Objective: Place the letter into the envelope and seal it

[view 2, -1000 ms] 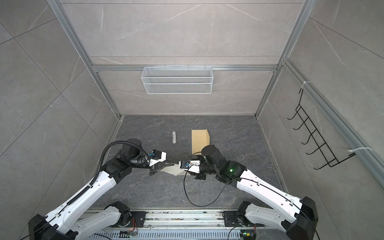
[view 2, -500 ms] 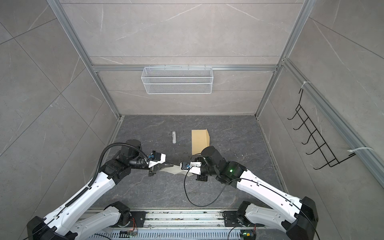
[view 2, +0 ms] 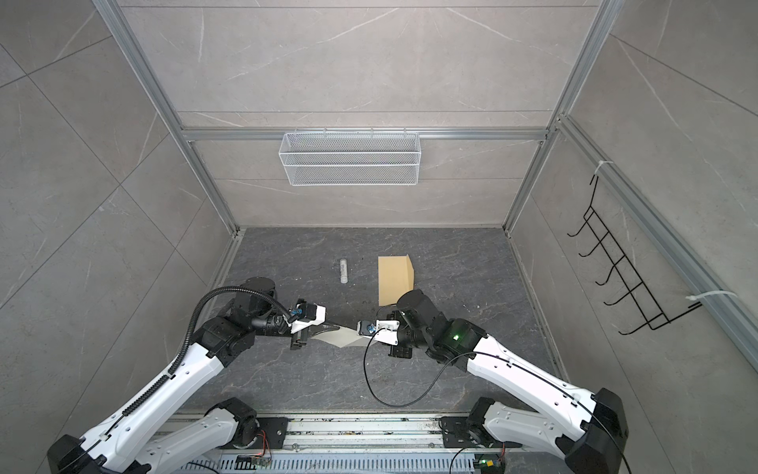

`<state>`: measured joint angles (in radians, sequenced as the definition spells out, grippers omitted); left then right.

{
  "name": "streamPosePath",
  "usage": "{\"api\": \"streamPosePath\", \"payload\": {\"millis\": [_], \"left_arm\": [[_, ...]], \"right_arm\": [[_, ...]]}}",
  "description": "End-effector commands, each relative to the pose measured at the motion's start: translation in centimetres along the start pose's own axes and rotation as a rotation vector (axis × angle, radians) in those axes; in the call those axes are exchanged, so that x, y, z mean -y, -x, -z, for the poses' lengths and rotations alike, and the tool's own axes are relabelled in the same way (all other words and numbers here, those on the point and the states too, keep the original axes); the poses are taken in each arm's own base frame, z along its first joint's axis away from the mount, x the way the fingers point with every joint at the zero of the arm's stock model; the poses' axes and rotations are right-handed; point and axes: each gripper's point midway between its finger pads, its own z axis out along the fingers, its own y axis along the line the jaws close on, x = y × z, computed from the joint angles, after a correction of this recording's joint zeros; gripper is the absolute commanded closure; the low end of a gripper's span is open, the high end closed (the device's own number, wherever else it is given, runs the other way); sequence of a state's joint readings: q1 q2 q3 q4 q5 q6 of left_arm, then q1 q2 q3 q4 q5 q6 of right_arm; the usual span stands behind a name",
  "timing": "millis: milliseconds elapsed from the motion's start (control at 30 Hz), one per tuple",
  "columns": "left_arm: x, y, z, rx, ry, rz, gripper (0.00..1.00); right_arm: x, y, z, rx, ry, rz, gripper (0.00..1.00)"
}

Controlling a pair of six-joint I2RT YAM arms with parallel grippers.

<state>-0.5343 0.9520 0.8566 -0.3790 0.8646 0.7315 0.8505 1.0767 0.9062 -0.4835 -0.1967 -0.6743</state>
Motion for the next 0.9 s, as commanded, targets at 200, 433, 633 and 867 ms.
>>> {"api": "streamPosePath", "payload": {"millis": [200, 433, 633, 867], "left_arm": [[-0.4, 2.1, 0.8, 0.031, 0.025, -0.066, 1.0], [-0.8, 1.9, 0.8, 0.026, 0.046, -0.059, 1.0], [-2.6, 1.6, 1.0, 0.008, 0.155, -0.045, 0.86], [-4.2, 3.8, 4.4, 0.021, 0.398, -0.089, 0.51]], "right_arm": [[-0.7, -0.9, -0.2, -0.034, 0.03, -0.009, 0.96], [-1.0, 0.2, 0.3, 0.021, 0.048, -0.006, 1.0], [-1.2, 0.8, 0.5, 0.046, 0.057, -0.007, 1.0], [-0.8, 1.7, 0.7, 0.091, 0.041, -0.005, 1.0]]}}
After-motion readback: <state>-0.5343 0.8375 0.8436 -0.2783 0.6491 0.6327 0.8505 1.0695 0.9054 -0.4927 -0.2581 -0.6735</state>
